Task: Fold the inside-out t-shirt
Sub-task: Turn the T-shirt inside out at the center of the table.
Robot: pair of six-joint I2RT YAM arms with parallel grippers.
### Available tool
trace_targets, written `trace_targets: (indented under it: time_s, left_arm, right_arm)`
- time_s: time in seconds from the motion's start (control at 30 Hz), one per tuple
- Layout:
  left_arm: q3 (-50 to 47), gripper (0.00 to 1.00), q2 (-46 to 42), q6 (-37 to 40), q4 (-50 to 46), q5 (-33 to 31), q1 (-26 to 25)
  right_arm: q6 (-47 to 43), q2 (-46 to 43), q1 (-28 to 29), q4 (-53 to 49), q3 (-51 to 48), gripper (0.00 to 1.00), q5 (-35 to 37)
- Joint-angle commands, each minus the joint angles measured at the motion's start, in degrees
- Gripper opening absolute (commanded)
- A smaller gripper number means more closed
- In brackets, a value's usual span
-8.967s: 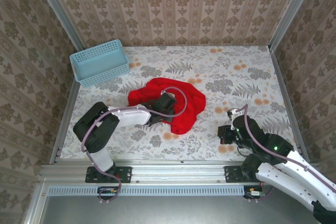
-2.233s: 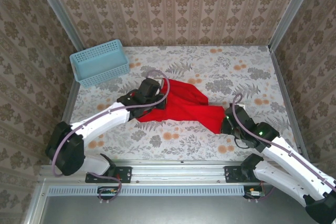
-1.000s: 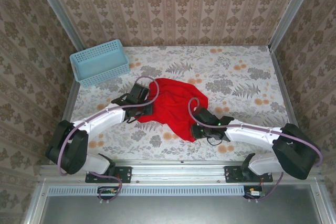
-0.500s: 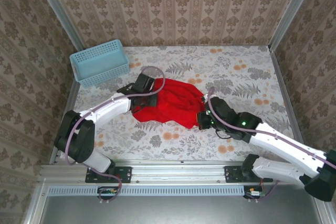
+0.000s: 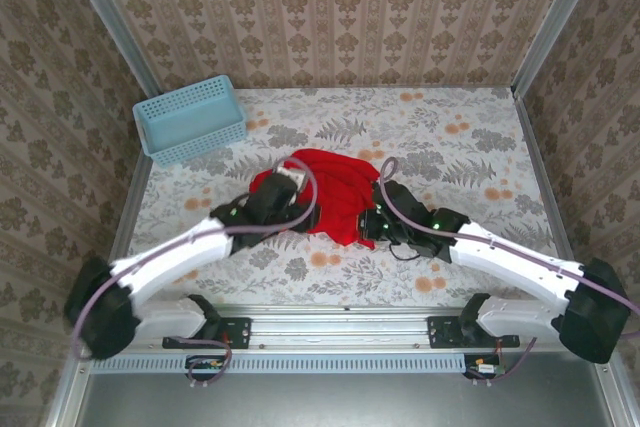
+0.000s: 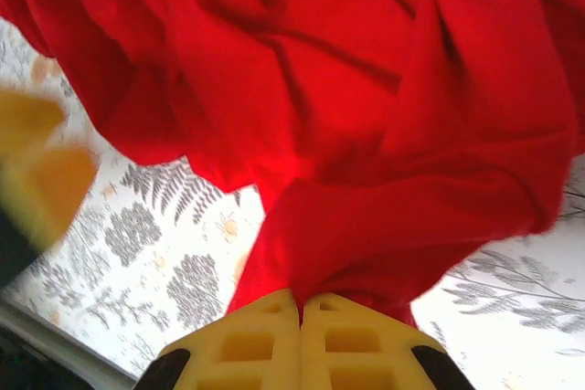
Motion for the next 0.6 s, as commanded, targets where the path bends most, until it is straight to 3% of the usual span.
trace_targets:
  time_s: [0.0, 0.1, 0.2, 0.4, 0.57]
  left_arm:
    - [-7.03, 0.67, -7.48, -4.85, 10.44, -3.08, -6.44]
    - [-9.29, 0.71, -8.42, -6.02, 14.68, -5.73, -12.01]
    - [-10.63, 0.75, -6.28, -7.01, 20.71, -4.63, -14.07]
    - [-8.67, 0.73, 2.27, -10.55, 20.92, -6.1, -13.23]
    - [-9.19, 0.6, 7.04, -14.45, 19.82, -7.24, -10.16]
  right_arm:
    - [7.84, 2.82, 0.01, 7.13, 2.53, 0.0, -1.93]
    - [9.92, 4.17, 1.37, 9.03, 3.26, 0.0, -0.77]
    - [12.35, 4.61, 2.95, 11.56, 3.17, 0.0, 0.17]
    - [13.44, 1.89, 3.96, 12.96, 1.01, 0.0, 1.14]
    - [13.34, -3.36, 4.32, 10.25, -2.21, 0.0, 3.37]
